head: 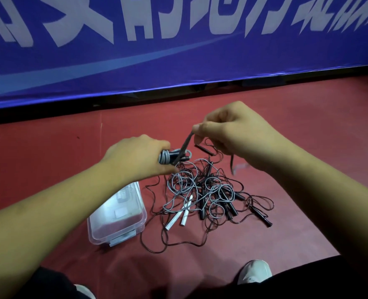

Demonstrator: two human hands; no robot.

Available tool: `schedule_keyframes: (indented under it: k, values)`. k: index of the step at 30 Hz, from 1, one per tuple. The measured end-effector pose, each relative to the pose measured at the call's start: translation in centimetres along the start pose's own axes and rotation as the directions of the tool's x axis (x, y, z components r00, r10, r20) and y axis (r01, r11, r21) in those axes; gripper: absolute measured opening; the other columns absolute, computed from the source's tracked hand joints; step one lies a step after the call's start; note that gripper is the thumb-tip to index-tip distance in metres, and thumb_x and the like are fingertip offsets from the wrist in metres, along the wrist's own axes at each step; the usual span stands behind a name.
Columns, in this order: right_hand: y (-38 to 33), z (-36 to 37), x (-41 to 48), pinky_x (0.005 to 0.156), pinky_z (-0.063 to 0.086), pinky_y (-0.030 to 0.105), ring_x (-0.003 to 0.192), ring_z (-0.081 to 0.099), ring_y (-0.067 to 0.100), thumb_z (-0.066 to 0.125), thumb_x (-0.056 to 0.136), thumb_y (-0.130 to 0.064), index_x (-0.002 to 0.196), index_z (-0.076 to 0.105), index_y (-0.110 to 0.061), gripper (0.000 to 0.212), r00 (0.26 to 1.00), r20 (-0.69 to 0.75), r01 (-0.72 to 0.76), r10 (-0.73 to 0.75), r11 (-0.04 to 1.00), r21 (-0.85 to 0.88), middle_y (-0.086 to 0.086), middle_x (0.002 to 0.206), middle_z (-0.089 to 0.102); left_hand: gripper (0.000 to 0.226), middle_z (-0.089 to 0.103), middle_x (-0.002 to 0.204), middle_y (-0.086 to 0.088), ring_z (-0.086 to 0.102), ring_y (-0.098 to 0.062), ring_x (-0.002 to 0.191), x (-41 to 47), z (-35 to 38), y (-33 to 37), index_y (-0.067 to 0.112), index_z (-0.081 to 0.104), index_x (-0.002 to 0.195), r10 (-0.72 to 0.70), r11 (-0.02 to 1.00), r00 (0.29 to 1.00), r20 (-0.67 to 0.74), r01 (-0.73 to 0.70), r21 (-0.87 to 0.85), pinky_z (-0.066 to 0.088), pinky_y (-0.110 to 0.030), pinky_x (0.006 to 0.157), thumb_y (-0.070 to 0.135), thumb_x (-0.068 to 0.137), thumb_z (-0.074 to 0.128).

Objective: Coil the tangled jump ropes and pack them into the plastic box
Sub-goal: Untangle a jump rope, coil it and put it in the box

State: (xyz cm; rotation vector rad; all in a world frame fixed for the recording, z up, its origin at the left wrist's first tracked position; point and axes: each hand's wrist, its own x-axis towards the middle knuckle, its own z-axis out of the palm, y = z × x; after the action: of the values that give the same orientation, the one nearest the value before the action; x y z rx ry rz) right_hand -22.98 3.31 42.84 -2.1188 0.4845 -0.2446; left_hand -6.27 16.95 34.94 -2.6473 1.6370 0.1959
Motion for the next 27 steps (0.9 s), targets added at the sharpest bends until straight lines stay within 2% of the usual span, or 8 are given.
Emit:
schedule_keyframes:
  k: [3,8,10,14,18,20,23,27]
  values:
    - [0.7,-0.1,0.4,0.046,0.022,0.026,0.044,0.028,0.018,0.066,0.093,-0.023,0.069,0.071,-0.010,0.028,1.000,-0.013,-0.005,0.007,0.994,0.108,0.004,0.048,0.036,0.078,0.057,0.073,0.010,0.058,-0.014,0.065,-0.2,0.3,1.1,0.037,0.057,0.090,0.015,1.000,1.000,0.027,-0.016,0.023,0.048,-0.029,0.058,0.103,0.055,0.035]
    - [2.3,-0.5,1.5,0.049,0.024,0.027,0.047,0.030,0.018,0.068,0.092,-0.029,0.067,0.071,-0.013,0.030,0.996,-0.086,-0.016,0.019,0.999,0.042,0.010,0.055,0.039,0.033,0.049,0.059,0.008,0.047,-0.004,0.052,-0.4,0.4,1.8,0.041,0.053,0.077,0.216,0.976,0.974,0.066,-0.213,-0.044,0.032,-0.025,0.048,0.073,0.083,0.051]
    - [3.3,-0.9,2.0,0.047,0.027,0.025,0.046,0.033,0.017,0.070,0.091,-0.032,0.067,0.072,-0.014,0.030,0.993,-0.114,-0.027,0.026,1.000,-0.008,0.010,0.055,0.043,0.021,0.044,0.051,0.004,0.045,-0.006,0.047,-0.6,0.5,1.8,0.043,0.061,0.090,0.324,0.938,0.942,0.082,-0.309,-0.160,0.028,-0.027,0.046,0.063,0.088,0.055]
    - [5.1,-1.5,2.5,0.039,0.025,0.018,0.046,0.033,0.017,0.072,0.089,-0.036,0.069,0.071,-0.016,0.028,0.992,-0.124,-0.045,0.035,0.996,-0.078,0.014,0.056,0.045,0.032,0.042,0.050,0.005,0.040,-0.012,0.047,-0.6,0.9,1.7,0.032,0.066,0.102,0.467,0.807,0.884,0.028,-0.414,-0.421,0.030,-0.029,0.048,0.059,0.090,0.054]
    - [6.6,-1.5,3.0,0.041,0.026,0.019,0.046,0.033,0.016,0.074,0.086,-0.038,0.069,0.069,-0.014,0.030,0.994,-0.092,-0.068,0.063,0.996,-0.053,0.008,0.055,0.044,0.034,0.055,0.056,0.004,0.046,-0.006,0.047,-1.1,0.4,2.3,0.016,0.064,0.088,0.448,0.594,0.893,-0.040,-0.331,-0.734,0.036,-0.020,0.048,0.050,0.087,0.058]
    - [7.2,-1.4,3.0,0.046,0.027,0.023,0.050,0.034,0.017,0.076,0.083,-0.038,0.073,0.069,-0.016,0.025,0.995,-0.043,-0.089,0.091,0.995,0.052,0.000,0.053,0.048,0.025,0.061,0.060,0.002,0.052,-0.009,0.046,-1.3,-0.2,2.4,0.013,0.061,0.089,0.371,0.384,0.927,-0.048,-0.200,-0.901,0.039,-0.017,0.044,0.037,0.088,0.056]
    - [7.7,-1.4,3.0,0.049,0.025,0.026,0.050,0.033,0.017,0.074,0.077,-0.042,0.075,0.073,-0.019,0.023,0.994,0.067,-0.103,0.090,0.969,0.226,0.003,0.055,0.047,0.024,0.063,0.067,-0.009,0.052,-0.021,0.044,-0.8,-1.1,1.5,0.010,0.056,0.102,0.235,0.146,0.962,-0.136,-0.173,-0.974,0.041,-0.021,0.042,0.030,0.091,0.048]
    - [7.2,-1.0,2.8,0.045,0.026,0.022,0.047,0.033,0.014,0.071,0.081,-0.038,0.081,0.076,-0.018,0.021,0.976,0.205,-0.125,0.071,0.957,0.263,0.003,0.054,0.047,0.040,0.060,0.072,-0.018,0.053,-0.025,0.048,-0.1,-1.4,-0.3,0.028,0.049,0.135,0.080,-0.010,0.983,-0.163,-0.163,-0.987,0.043,-0.026,0.046,0.030,0.095,0.049]
